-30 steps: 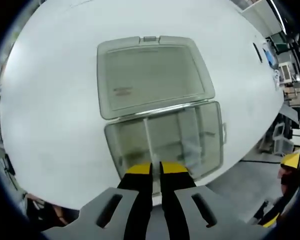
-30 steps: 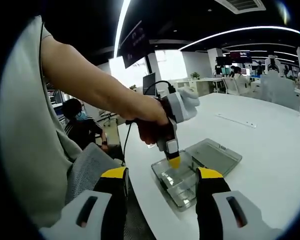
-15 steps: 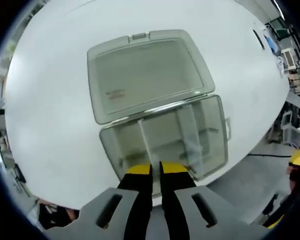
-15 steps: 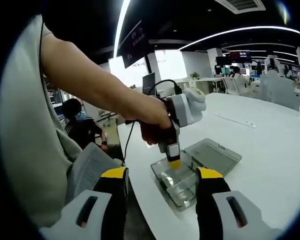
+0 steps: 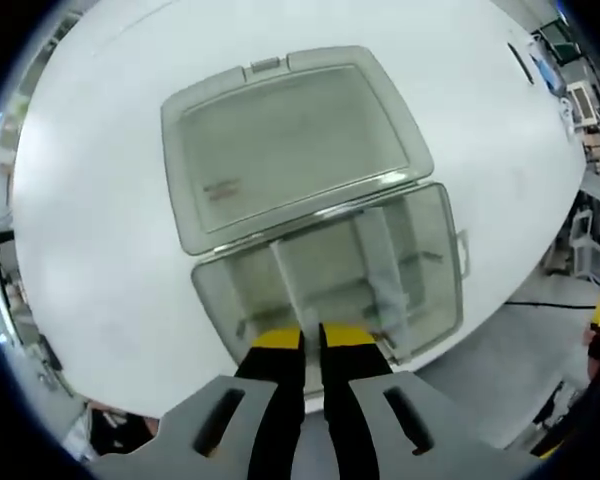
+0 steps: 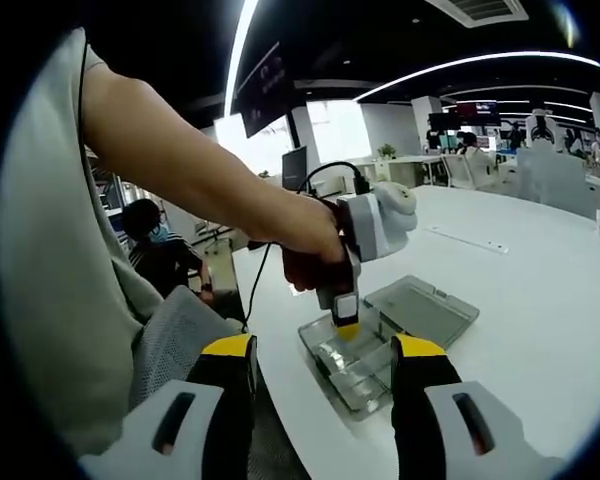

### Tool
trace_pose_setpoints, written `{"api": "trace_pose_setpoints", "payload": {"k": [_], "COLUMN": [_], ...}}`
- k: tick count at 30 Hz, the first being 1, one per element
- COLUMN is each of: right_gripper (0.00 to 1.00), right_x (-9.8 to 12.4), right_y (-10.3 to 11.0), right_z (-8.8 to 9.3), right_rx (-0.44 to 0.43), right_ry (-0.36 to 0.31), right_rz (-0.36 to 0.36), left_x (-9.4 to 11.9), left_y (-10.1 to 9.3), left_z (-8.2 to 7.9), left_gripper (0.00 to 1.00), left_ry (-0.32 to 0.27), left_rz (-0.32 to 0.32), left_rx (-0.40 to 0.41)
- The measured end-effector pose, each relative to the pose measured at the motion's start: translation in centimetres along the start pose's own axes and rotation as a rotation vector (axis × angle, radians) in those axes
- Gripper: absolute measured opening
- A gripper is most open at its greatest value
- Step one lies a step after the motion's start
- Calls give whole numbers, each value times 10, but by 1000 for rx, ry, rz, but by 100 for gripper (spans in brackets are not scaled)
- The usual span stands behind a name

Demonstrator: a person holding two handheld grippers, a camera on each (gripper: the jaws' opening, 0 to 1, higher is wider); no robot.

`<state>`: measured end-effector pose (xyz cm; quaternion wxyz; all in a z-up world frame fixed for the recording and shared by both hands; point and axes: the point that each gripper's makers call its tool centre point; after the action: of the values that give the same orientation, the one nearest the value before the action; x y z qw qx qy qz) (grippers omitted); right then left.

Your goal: Insert the divider into the dual guide fixture by aligning both edges with the guide slots and pushing it downward to the bottom, including one-sided entry, uneven engagement, binding, and posture correction.

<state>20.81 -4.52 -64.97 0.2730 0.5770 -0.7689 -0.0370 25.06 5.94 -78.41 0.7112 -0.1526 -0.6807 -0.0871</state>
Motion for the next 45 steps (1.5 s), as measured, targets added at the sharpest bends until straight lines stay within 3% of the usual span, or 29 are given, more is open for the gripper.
{"api": "trace_pose_setpoints", "payload": {"k": [30,39,45], "right_gripper": [50,50,50], "right_x": [1,1,0], "right_y": [-4,-4,-3], "right_z": [4,4,2], "right_rx": [-12,-13,-9], "right_ry": [10,10,6], "right_rz": [5,3,1], "left_x": [-15,-15,-15], "left_y": [2,2,2], "left_z": [0,1,-1], "left_gripper": [2,2,4], "left_ry": [8,-19,-61], "left_rz": [0,12,58], "left_rx": [13,31,63]}}
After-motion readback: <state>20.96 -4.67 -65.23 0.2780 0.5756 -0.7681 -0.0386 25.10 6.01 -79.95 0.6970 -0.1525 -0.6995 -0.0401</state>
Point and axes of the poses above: the point that each gripper's makers call its tool centre point, and the gripper's own axes: x roughly backward along the fingers, y roughly to its left, z roughly out of its underside, and after that the axes turned 11 degrees about -x, right-handed
